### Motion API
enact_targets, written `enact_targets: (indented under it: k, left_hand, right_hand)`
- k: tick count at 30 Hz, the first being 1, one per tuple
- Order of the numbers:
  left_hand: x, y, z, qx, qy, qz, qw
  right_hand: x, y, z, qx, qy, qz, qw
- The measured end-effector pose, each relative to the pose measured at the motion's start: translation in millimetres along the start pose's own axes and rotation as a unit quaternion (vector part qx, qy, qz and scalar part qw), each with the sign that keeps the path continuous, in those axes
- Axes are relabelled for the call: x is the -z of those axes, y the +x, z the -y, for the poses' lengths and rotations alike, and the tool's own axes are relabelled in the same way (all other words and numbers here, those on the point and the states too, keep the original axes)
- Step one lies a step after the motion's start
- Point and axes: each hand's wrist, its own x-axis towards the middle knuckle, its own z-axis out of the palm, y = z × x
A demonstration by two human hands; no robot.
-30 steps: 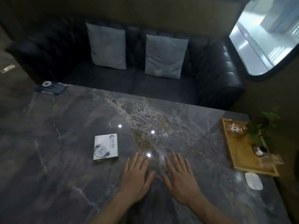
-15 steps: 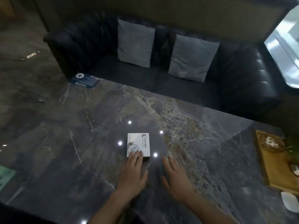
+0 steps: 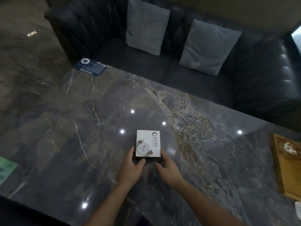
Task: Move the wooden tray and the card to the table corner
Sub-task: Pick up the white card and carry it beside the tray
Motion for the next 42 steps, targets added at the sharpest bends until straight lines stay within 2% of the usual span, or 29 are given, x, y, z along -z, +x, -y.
enact_targets:
  k: [3, 10, 17, 28, 42]
  left_hand:
    - [-2, 0, -9, 0.030, -0.064, 0.014, 0.997]
    - [-4, -3, -12, 0.058, -0.148, -0.041, 0.986]
    - [-8, -19, -7, 0.085, -0.207, 0.021, 0.974]
    - [-28, -61, -11, 0.111, -0.254, 0.120, 0.953]
    - [-70, -91, -42, 0.075, -0.195, 0.174, 0.962]
  right_hand:
    - [-4, -2, 0, -0.007, 0.032, -0.010, 0.999]
    - [-1, -15, 7, -0.001, 0.210, -0.074, 0.975]
    - [4, -31, -14, -0.057, 0.310, -0.179, 0.932]
    - [34, -80, -43, -0.088, 0.379, -0.196, 0.900]
    - [67, -148, -71, -0.070, 0.380, -0.250, 0.888]
